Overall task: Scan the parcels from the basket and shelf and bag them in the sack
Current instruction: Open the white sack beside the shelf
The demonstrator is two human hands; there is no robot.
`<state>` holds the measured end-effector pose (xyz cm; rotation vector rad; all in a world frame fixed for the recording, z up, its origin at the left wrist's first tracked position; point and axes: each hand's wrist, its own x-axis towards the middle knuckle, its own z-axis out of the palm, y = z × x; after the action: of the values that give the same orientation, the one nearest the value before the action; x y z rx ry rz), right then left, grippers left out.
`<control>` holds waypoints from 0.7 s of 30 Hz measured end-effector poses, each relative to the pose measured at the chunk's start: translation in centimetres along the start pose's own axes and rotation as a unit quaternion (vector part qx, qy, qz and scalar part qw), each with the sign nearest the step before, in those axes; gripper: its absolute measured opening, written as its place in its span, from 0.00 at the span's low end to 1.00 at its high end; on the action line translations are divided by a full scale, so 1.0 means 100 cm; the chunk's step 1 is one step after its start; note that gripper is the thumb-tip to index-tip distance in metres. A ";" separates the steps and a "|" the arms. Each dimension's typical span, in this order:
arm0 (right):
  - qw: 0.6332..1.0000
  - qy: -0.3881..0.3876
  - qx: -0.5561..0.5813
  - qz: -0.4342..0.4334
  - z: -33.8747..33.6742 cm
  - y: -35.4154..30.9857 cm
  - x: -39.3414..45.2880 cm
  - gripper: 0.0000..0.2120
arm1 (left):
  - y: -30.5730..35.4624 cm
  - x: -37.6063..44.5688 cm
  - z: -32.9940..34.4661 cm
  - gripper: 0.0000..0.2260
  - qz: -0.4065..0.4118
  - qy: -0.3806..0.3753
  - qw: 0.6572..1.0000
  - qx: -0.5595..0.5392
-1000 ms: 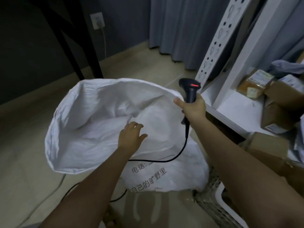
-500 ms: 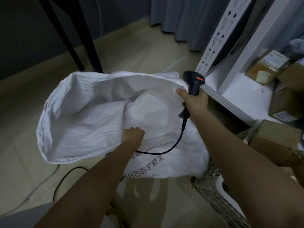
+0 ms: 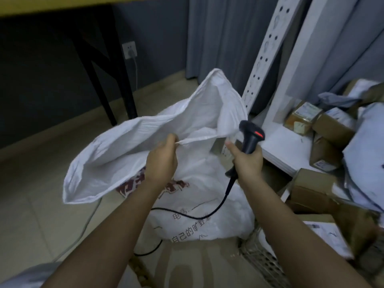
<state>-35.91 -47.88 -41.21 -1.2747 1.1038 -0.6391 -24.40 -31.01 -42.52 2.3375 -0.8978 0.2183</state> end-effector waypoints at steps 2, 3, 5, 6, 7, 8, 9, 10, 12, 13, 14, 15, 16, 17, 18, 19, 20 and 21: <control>0.999 -0.021 0.032 0.022 -0.002 -0.011 -0.023 0.26 | 0.022 0.002 -0.024 0.06 0.049 0.024 0.998 -0.027; 0.998 -0.025 0.051 0.032 -0.001 -0.019 -0.034 0.26 | 0.034 0.001 -0.036 0.05 0.076 0.025 0.996 -0.037; 0.994 -0.035 0.091 0.045 0.002 -0.036 -0.053 0.27 | 0.057 -0.005 -0.059 0.06 0.121 -0.005 0.991 -0.051; 0.992 -0.044 0.107 0.044 0.003 -0.046 -0.062 0.29 | 0.068 -0.010 -0.069 0.06 0.143 -0.032 0.987 -0.060; 0.991 -0.049 0.117 0.039 0.004 -0.054 -0.070 0.30 | 0.077 -0.017 -0.079 0.06 0.168 -0.064 0.981 -0.068; 0.991 -0.051 0.116 0.031 0.005 -0.061 -0.077 0.30 | 0.084 -0.026 -0.085 0.06 0.192 -0.097 0.974 -0.073; 0.994 -0.044 0.096 0.018 0.005 -0.066 -0.084 0.29 | 0.090 -0.035 -0.091 0.05 0.209 -0.129 0.966 -0.076; 0.998 -0.035 0.059 0.001 0.004 -0.070 -0.091 0.26 | 0.092 -0.044 -0.095 0.04 0.211 -0.154 0.962 -0.084; 0.999 -0.020 -0.020 -0.042 -0.001 -0.072 -0.102 0.21 | 0.092 -0.053 -0.101 0.05 0.164 -0.177 0.962 -0.128; 0.996 -0.016 -0.050 -0.066 -0.006 -0.071 -0.108 0.20 | 0.088 -0.053 -0.103 0.08 0.130 -0.162 0.969 -0.136; 0.993 -0.017 -0.073 -0.086 -0.013 -0.068 -0.112 0.19 | 0.083 -0.052 -0.104 0.12 0.102 -0.129 0.982 -0.097; 0.990 -0.019 -0.090 -0.103 -0.021 -0.063 -0.116 0.18 | 0.076 -0.049 -0.105 0.15 0.072 -0.105 0.992 0.000; 0.988 -0.025 -0.105 -0.111 -0.030 -0.057 -0.120 0.18 | 0.066 -0.047 -0.106 0.16 0.035 -0.117 0.986 0.116; 0.986 -0.029 -0.120 -0.116 -0.039 -0.049 -0.122 0.17 | 0.056 -0.046 -0.107 0.17 -0.001 -0.160 0.965 0.207; 0.983 -0.029 -0.137 -0.120 -0.048 -0.039 -0.122 0.17 | 0.046 -0.047 -0.106 0.18 -0.024 -0.211 0.939 0.271; 0.981 -0.022 -0.153 -0.121 -0.059 -0.028 -0.123 0.17 | 0.035 -0.049 -0.102 0.20 -0.038 -0.253 0.915 0.312; 0.979 -0.011 -0.170 -0.111 -0.070 -0.015 -0.123 0.18 | 0.023 -0.052 -0.094 0.22 -0.044 -0.277 0.897 0.341; 0.979 0.002 -0.182 -0.095 -0.081 0.001 -0.122 0.19 | 0.014 -0.057 -0.086 0.24 -0.046 -0.292 0.883 0.364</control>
<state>-47.97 -40.52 -37.20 -1.7112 1.1452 -0.5974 -29.06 -23.46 -37.02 3.2384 -1.1070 -0.2646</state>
